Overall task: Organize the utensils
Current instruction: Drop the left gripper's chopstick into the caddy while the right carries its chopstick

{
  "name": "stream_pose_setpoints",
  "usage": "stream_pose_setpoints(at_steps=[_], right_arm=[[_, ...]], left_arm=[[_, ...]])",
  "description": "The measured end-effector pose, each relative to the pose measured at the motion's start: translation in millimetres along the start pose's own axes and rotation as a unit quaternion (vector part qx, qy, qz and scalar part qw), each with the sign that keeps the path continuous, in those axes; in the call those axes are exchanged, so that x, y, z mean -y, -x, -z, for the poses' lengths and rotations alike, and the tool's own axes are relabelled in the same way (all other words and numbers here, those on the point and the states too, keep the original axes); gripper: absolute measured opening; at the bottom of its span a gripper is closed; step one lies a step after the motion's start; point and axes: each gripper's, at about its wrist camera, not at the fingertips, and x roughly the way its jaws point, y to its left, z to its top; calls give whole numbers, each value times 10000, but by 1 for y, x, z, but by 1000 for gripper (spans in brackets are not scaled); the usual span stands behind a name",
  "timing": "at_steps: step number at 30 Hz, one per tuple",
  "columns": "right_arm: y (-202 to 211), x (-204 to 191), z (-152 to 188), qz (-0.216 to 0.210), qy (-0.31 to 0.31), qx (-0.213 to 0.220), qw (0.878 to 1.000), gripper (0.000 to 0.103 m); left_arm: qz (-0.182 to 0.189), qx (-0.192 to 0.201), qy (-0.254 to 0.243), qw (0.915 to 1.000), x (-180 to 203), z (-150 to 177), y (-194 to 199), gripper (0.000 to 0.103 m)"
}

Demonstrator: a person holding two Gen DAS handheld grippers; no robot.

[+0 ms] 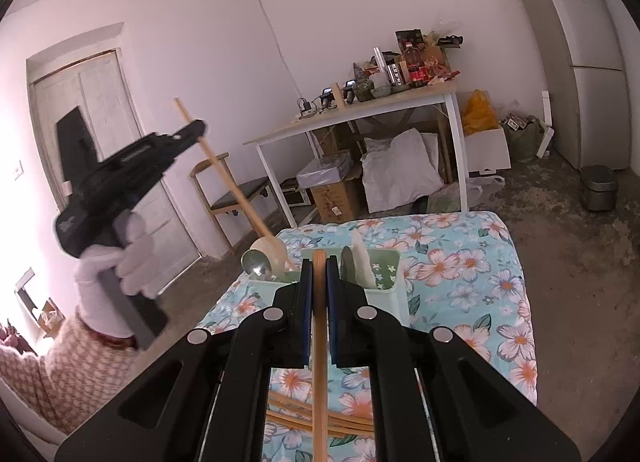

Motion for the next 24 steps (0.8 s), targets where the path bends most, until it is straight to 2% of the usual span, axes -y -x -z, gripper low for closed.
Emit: stream_pose_setpoints(at_steps=[3, 8, 12, 14, 24], right_arm=[[-2, 6, 0, 14, -15, -39, 10000, 7], [-6, 13, 1, 52, -33, -96, 9999, 7], [-11, 17, 1, 65, -70, -151, 9998, 7], [-12, 17, 2, 63, -78, -162, 9998, 7], [-11, 13, 1, 50, -104, -136, 9998, 7]], left_arm=[[-70, -84, -118, 9999, 4, 12, -22, 6], [-223, -485, -176, 9984, -3, 39, -49, 6], [-274, -751, -30, 9968, -15, 54, -51, 7], [-296, -783, -30, 9965, -19, 56, -47, 19], [-342, -604, 28, 9976, -24, 47, -4, 42]])
